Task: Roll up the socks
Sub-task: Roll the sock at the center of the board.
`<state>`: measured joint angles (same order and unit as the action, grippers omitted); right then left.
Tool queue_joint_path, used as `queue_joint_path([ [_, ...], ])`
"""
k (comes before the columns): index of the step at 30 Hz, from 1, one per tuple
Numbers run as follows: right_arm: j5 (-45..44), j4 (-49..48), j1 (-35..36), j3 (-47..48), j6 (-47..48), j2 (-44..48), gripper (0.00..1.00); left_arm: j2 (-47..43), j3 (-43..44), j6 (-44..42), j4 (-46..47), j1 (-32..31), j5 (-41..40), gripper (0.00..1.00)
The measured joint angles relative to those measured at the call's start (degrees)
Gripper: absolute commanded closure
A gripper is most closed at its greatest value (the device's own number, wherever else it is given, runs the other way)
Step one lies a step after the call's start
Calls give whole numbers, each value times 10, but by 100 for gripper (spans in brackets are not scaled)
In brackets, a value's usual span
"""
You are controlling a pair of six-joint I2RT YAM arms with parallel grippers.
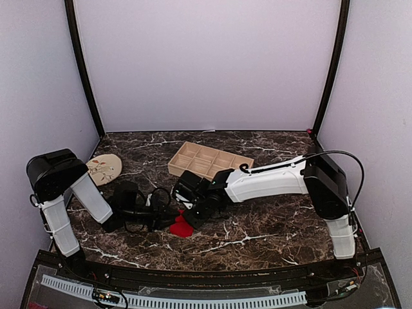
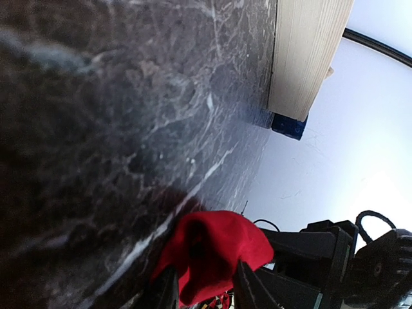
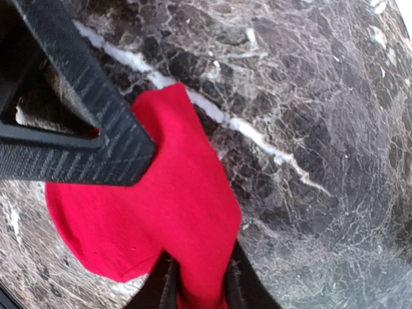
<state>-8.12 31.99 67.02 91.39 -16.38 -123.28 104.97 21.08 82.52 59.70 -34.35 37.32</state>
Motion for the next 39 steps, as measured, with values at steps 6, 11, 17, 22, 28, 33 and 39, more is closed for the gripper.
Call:
queue_joint_path([
  [6, -8, -38, 3, -26, -19, 0, 100, 0, -11, 27, 21, 0, -4, 66],
  [11, -30, -61, 10, -36, -29, 0, 100, -8, -23, 58, 27, 0, -6, 64],
  [17, -54, -69, 16, -40, -39, 0, 100, -67, -15, 71, -49, 0, -1, 57],
  [22, -70, -71, 17, -40, -45, 0, 100, -110, 18, 64, -138, 0, 9, 50],
  [28, -80, -78, 19, -44, -51, 0, 100, -103, 30, 77, -167, 0, 27, 50],
  [33, -86, -85, 20, -46, -52, 0, 100, -104, 29, 83, -190, 0, 45, 47],
  [39, -89, -98, 20, -52, -52, 0, 100, -114, 23, 104, -196, 1, 53, 44],
])
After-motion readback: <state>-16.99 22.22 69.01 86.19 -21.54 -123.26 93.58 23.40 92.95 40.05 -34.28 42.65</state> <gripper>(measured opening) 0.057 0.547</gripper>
